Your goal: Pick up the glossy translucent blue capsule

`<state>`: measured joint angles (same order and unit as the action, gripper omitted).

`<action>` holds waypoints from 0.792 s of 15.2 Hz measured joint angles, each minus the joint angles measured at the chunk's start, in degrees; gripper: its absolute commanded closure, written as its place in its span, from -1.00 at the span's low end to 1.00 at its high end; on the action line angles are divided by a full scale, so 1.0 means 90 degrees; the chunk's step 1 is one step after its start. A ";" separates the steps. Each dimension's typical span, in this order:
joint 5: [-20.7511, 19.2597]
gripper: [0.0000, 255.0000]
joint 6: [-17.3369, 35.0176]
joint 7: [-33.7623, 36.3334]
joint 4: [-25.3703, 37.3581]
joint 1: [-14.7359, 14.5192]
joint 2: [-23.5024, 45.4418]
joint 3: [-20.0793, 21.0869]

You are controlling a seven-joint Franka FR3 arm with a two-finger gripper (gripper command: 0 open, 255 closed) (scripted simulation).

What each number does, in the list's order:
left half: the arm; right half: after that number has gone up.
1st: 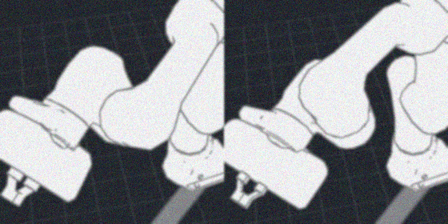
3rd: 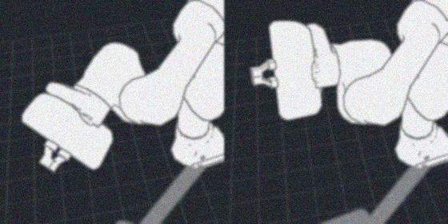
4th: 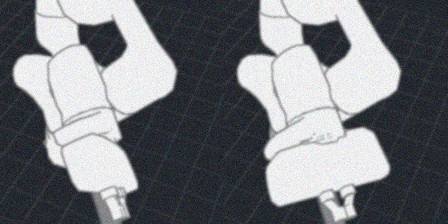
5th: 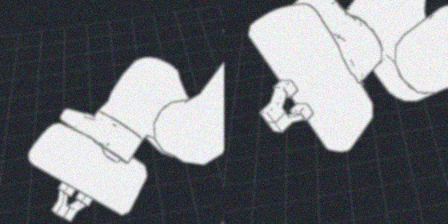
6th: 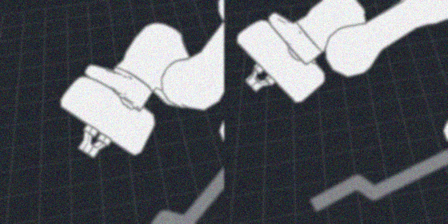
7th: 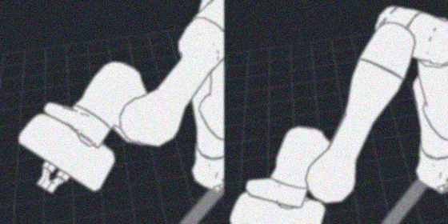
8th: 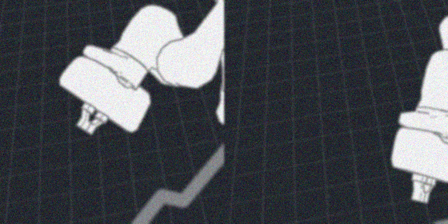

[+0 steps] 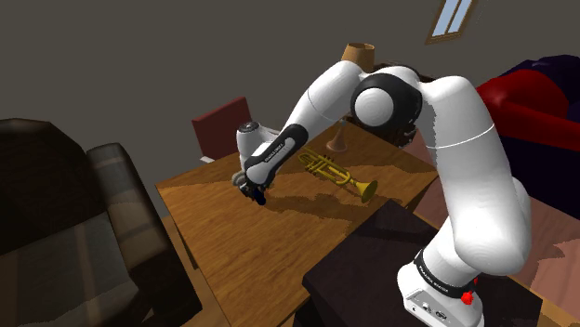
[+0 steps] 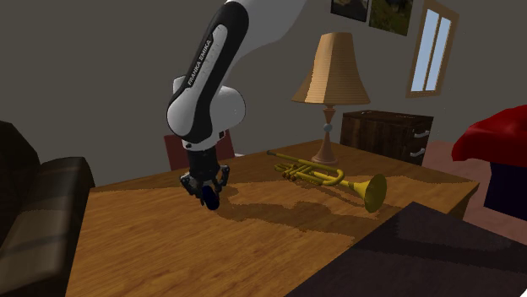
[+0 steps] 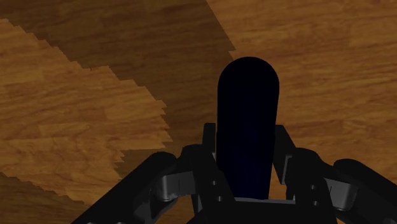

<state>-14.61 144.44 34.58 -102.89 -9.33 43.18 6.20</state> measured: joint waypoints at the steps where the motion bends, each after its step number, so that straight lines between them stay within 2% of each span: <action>1: 0.0011 1.00 -0.0046 -0.0016 -0.0011 0.0011 -0.0058 0.0012; 12: 0.0161 1.00 -0.0612 -0.0146 -0.0211 0.0108 -0.0827 0.0151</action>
<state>-13.16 138.94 33.27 -104.78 -8.36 35.74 7.56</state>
